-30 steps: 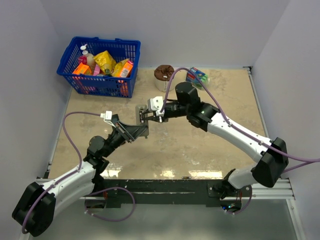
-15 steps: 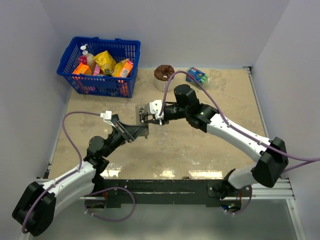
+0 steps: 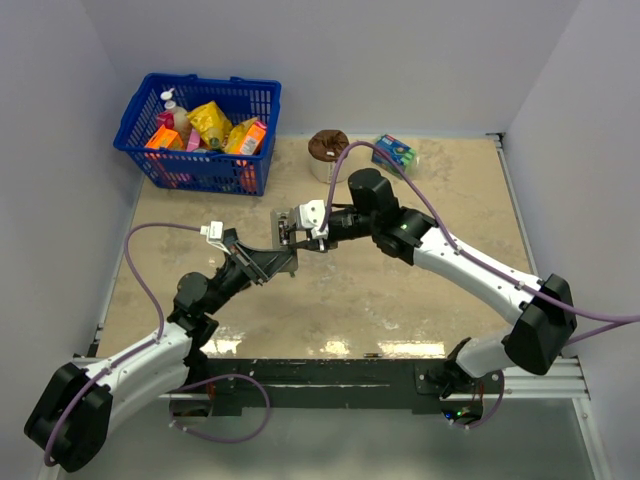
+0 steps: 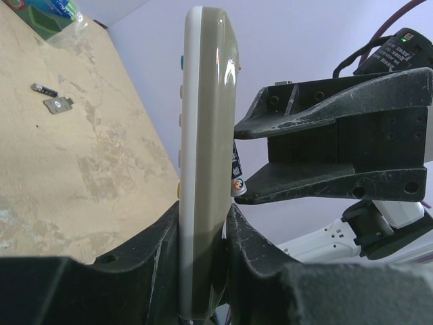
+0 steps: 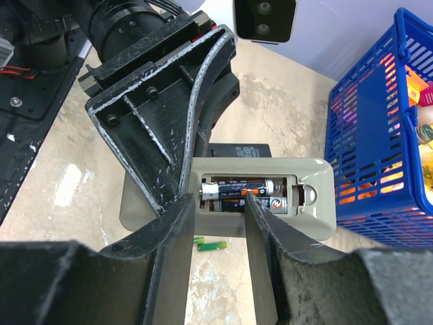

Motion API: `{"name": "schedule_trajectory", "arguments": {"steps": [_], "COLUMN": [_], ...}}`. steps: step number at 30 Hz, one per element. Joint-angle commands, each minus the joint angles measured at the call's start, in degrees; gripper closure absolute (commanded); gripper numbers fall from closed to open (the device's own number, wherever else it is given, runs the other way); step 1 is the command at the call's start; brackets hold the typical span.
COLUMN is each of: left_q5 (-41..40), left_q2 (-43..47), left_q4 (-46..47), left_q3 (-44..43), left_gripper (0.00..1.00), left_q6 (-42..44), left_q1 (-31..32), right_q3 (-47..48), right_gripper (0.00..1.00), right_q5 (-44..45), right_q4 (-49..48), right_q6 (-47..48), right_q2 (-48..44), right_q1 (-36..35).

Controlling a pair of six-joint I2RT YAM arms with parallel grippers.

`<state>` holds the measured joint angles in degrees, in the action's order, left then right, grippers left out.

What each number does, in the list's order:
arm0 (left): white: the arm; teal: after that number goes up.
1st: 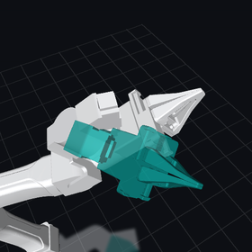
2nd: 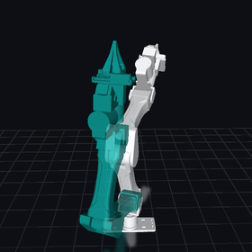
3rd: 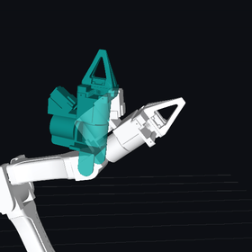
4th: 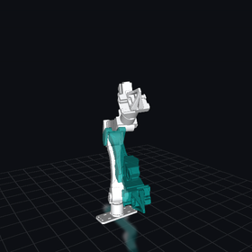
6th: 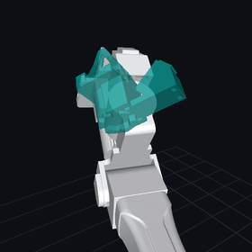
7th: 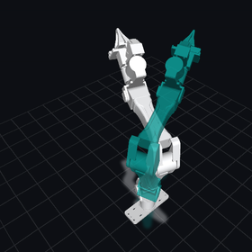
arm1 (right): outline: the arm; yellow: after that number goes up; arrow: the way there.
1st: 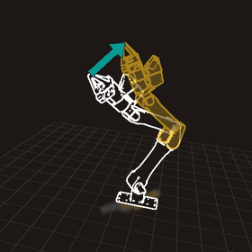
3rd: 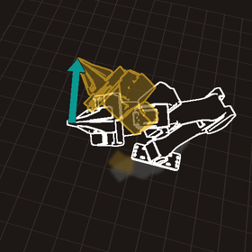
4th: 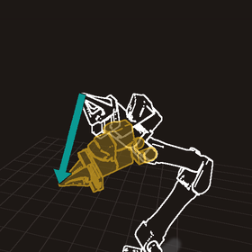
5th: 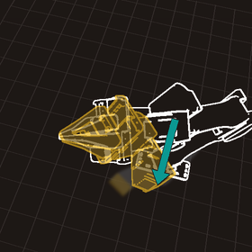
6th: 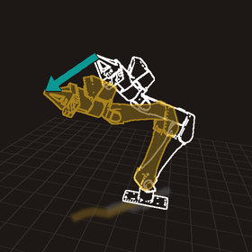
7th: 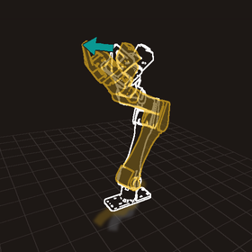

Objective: Load the batteries into the remote control
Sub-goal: Load the battery into the remote control.

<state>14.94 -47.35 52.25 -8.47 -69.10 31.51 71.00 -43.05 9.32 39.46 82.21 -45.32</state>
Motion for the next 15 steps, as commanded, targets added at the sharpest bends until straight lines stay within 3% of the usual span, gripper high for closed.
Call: {"name": "schedule_trajectory", "arguments": {"steps": [1, 15], "left_q5": [0.79, 1.32], "left_q2": [-0.11, -0.37], "left_q4": [4.62, 5.06], "left_q3": [-1.46, -1.99], "left_gripper": [1.0, 1.0], "left_q6": [-0.68, -0.42], "left_q1": [-0.39, -0.31], "right_q3": [0.72, 1.59], "right_gripper": [0.61, 0.63], "right_q5": [-1.51, -0.99], "right_q4": [-2.64, -3.79], "right_q6": [-0.7, -1.05], "right_q2": [0.23, 2.07], "right_q1": [-0.38, -1.35]}}
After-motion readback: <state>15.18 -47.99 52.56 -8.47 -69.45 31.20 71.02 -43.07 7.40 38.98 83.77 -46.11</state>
